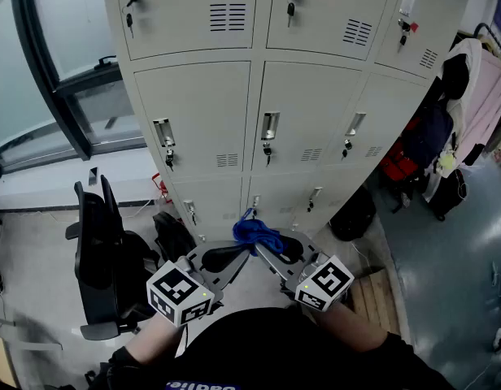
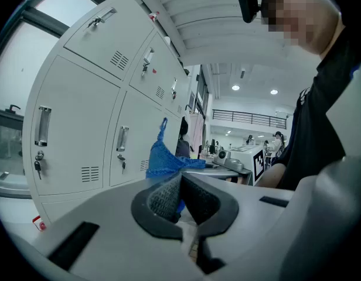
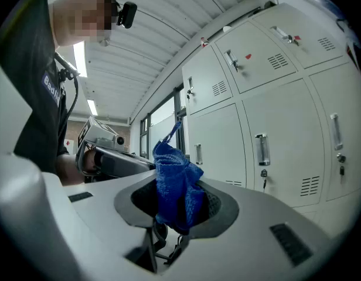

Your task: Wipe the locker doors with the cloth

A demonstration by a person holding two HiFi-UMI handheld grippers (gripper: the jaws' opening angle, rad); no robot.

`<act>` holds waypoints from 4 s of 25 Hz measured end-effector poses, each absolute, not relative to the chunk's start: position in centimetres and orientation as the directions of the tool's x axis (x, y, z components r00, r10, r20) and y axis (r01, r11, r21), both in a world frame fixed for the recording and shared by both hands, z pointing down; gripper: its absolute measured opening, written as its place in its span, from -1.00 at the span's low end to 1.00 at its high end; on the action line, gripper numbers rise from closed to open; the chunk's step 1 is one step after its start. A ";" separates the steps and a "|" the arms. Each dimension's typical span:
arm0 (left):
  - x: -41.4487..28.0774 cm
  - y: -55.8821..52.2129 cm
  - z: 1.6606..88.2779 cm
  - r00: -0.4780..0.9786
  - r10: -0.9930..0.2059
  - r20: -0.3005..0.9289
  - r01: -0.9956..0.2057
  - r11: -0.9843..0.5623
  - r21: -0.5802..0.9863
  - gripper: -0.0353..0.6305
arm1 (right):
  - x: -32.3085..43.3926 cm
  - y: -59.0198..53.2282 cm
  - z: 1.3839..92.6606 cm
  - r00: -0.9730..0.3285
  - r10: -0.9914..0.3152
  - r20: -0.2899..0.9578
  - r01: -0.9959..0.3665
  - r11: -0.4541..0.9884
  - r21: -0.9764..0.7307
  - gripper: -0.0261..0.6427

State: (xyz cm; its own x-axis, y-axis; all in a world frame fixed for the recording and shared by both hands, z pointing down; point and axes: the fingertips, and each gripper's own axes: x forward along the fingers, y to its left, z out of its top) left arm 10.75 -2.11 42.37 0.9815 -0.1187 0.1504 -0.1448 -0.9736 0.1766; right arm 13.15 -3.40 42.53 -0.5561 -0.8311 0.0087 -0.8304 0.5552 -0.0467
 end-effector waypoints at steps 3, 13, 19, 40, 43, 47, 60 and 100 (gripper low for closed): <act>10.4 -2.1 42.3 0.981 -0.122 0.150 -0.148 -0.973 0.177 -0.87 | 12.7 -3.3 42.6 -0.561 -0.828 0.016 -0.827 0.560 -0.053 -0.61; 10.3 -2.4 41.6 0.976 -0.160 0.145 -0.184 -0.969 0.168 -0.87 | 12.3 -3.6 41.8 -0.602 -0.798 -0.013 -0.797 0.602 -0.057 -0.61; 12.0 -3.9 39.2 0.973 -0.187 0.138 -0.208 -0.964 0.164 -0.87 | 13.7 -5.1 39.8 -0.663 -0.748 -0.024 -0.747 0.664 -0.026 -0.61; 14.4 -15.4 30.4 0.884 -0.456 0.102 -0.461 -0.887 0.031 -0.87 | 14.7 -15.8 31.6 -0.849 -0.527 -0.047 -0.523 0.824 0.217 -0.61; 11.7 -16.1 30.6 0.883 -0.462 0.085 -0.466 -0.885 0.028 -0.87 | 12.2 -16.5 31.7 -0.842 -0.538 -0.037 -0.524 0.800 0.292 -0.61; 6.4 -16.7 30.8 0.891 -0.447 0.077 -0.449 -0.893 0.012 -0.87 | 8.0 -17.8 31.0 -0.800 -0.600 -0.022 -0.549 0.716 0.430 -0.61; -4.2 -16.3 31.4 0.937 -0.340 0.085 -0.338 -0.941 -0.032 -0.87 | -1.2 -22.6 28.4 -0.554 -0.833 0.006 -0.535 0.362 0.763 -0.61; -2.2 -16.7 32.6 0.935 -0.333 0.120 -0.331 -0.943 -0.039 -0.87 | 2.1 -33.7 25.7 -0.258 -0.961 -0.095 0.149 -0.137 0.979 -0.62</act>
